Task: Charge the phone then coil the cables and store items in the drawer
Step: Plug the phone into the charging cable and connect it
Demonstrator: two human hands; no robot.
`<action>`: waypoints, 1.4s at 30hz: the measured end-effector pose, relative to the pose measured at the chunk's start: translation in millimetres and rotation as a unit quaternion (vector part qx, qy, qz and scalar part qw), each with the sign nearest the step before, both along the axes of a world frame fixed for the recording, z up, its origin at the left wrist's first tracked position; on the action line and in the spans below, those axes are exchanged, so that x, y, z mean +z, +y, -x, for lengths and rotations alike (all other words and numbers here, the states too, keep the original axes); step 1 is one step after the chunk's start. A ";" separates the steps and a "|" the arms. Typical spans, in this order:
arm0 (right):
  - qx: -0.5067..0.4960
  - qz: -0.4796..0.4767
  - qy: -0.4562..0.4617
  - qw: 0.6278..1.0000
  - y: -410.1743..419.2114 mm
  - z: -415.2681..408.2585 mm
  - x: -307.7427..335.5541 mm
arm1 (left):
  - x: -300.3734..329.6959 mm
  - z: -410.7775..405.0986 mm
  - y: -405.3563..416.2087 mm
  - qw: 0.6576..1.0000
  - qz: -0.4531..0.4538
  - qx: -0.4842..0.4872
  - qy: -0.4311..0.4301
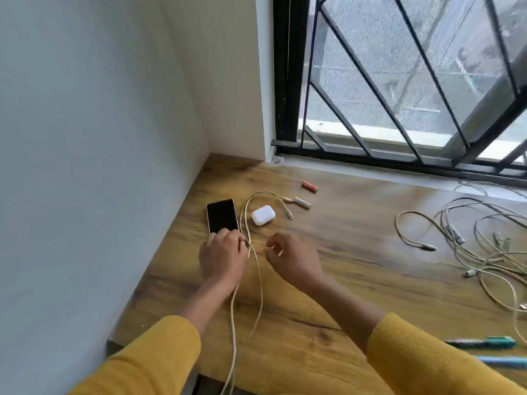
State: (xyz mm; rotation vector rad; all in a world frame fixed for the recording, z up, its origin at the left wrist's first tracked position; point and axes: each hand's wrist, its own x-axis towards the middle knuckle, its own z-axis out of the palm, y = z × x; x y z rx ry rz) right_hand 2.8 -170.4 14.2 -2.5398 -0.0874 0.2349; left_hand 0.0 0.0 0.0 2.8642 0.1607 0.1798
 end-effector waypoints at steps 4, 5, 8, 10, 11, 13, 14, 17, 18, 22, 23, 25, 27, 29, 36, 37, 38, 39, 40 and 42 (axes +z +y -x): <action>-0.038 -0.011 0.057 0.998 24.4 -10.0 -6.1 | 4.6 -9.2 9.0 0.999 0.038 0.001 -0.004; -0.046 -0.009 0.063 0.997 30.2 -13.1 -9.8 | 4.6 -10.6 10.4 0.999 0.045 0.005 -0.002; -0.064 0.007 0.073 0.995 42.1 -17.1 -16.8 | 6.3 -10.5 13.4 0.998 0.064 0.025 0.010; -0.069 0.009 0.082 0.994 46.7 -18.0 -17.8 | 7.2 -10.9 14.8 0.996 0.082 0.030 0.016; -0.073 0.002 0.086 0.994 47.5 -18.4 -18.3 | 6.7 -10.9 15.5 0.995 0.090 0.033 0.019; -0.085 -0.025 0.096 0.991 47.0 -18.7 -18.2 | 4.8 -11.4 15.8 0.994 0.101 0.043 0.029; -0.095 -0.045 0.103 0.989 45.8 -18.5 -18.0 | 4.1 -11.6 15.5 0.993 0.105 0.049 0.032; -0.124 -0.130 0.135 0.974 40.5 -16.3 -13.6 | 2.2 -10.7 12.3 0.984 0.156 0.080 0.042; -0.130 -0.169 0.145 0.966 38.5 -14.7 -11.2 | 1.8 -10.9 10.1 0.978 0.178 0.094 0.050; -0.105 -0.275 0.188 0.937 27.4 -6.4 -1.1 | 7.8 -20.0 -0.3 0.870 0.420 0.235 0.109; -0.083 -0.282 0.198 0.935 24.4 -4.0 1.0 | 11.9 -23.5 -3.1 0.791 0.533 0.275 0.124; -0.040 -0.278 0.214 0.935 17.5 1.7 3.7 | 18.2 -28.4 -2.8 0.669 0.666 0.299 0.137; -0.016 -0.282 0.231 0.931 9.5 7.6 5.3 | 21.6 -29.9 -0.9 0.657 0.690 0.269 0.138; -0.010 -0.298 0.238 0.924 1.2 11.7 6.3 | 24.8 -28.1 -0.1 0.684 0.681 0.228 0.125; -0.119 -0.450 0.259 0.846 -10.7 1.7 17.6 | 36.4 5.4 -12.4 0.726 0.673 0.106 0.094; -0.150 -0.496 0.278 0.809 -10.7 -3.0 21.8 | 35.5 11.7 -13.3 0.729 0.672 0.091 0.097; -0.180 -0.537 0.295 0.770 -11.1 -8.2 25.3 | 33.6 17.9 -13.9 0.733 0.668 0.078 0.101; -0.204 -0.570 0.307 0.735 -11.8 -13.4 28.4 | 31.4 24.1 -14.0 0.737 0.664 0.066 0.107; -0.225 -0.591 0.312 0.709 -12.6 -18.3 30.5 | 28.9 29.6 -13.6 0.741 0.660 0.057 0.113; -0.255 -0.606 0.312 0.685 -14.9 -26.5 31.1 | 23.6 39.2 -10.9 0.749 0.649 0.040 0.126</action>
